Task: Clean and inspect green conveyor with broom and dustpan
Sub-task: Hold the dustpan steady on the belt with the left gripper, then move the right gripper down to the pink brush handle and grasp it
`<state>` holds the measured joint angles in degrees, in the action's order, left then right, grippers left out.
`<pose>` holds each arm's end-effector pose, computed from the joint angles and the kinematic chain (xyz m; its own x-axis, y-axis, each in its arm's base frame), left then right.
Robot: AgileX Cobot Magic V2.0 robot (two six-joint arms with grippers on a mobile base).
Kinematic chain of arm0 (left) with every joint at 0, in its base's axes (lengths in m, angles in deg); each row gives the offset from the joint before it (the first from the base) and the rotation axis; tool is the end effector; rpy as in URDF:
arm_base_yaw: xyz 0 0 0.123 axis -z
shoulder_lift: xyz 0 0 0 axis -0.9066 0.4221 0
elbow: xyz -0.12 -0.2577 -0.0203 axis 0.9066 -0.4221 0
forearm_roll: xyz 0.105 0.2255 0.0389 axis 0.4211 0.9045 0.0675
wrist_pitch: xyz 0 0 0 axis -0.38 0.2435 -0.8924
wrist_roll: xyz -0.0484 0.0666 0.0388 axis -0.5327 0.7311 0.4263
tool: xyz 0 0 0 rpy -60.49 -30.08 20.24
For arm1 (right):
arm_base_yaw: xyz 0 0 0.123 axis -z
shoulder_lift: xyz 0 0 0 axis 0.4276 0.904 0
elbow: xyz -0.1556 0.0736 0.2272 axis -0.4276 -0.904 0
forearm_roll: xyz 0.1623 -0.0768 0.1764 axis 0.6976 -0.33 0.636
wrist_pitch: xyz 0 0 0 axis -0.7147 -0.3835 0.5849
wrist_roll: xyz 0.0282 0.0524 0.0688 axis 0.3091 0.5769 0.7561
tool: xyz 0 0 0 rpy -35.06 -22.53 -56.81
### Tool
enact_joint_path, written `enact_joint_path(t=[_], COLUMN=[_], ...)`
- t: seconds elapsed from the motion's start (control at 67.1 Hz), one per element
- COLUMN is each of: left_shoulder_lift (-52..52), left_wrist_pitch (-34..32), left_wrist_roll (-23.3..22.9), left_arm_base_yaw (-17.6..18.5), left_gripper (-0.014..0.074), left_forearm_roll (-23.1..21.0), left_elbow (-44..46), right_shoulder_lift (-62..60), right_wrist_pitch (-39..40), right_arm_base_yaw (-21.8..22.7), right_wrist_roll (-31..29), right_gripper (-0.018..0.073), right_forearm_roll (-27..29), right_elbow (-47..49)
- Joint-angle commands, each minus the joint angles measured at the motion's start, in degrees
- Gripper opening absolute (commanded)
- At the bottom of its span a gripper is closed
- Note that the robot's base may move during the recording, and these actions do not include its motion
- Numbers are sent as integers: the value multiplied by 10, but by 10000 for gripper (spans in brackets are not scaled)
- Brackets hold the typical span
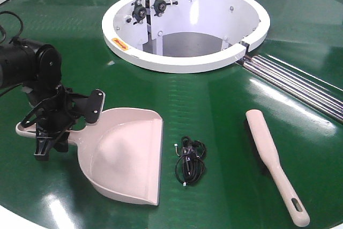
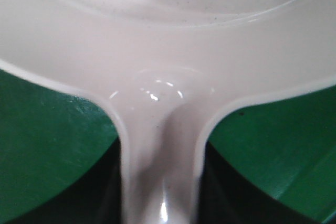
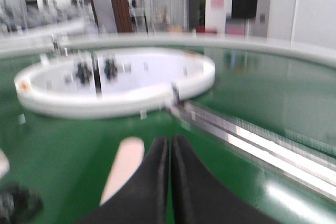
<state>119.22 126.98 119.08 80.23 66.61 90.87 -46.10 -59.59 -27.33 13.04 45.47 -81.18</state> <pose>0.3483 -0.0899 0.2062 0.0437 0.9980 0.0458 0.9987 -0.0449 0.0249 0.0559 0.0019 0.2046 0.0770 0.0038 -0.9970 -0.0351 0.9994 0.0011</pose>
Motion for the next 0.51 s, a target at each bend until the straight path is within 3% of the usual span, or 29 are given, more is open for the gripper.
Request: enact_joint_path(t=[0.0,0.119,0.298,0.387,0.491], left_shoulder_lift=[-22,-22,-22,-22,-22], left_wrist_pitch=[9,9,9,9,9], left_wrist_roll=[2,2,2,2,2], left_arm_base_yaw=[5,5,5,5,5], left_gripper=[-7,-7,-7,-7,-7], left_forearm_roll=[-8,-8,-8,-8,-8], left_elbow=[15,15,15,15,15], right_shoulder_lift=[-4,30,138,189,231], right_wrist_pitch=[98,46,-124,-210,-255], right_arm_base_yaw=[4,4,4,4,4], right_wrist_roll=[16,30,29,29,20], right_gripper=[-9,-9,-9,-9,-9], right_forearm_roll=[0,0,1,35,57], right_elbow=[21,106,254,316,350])
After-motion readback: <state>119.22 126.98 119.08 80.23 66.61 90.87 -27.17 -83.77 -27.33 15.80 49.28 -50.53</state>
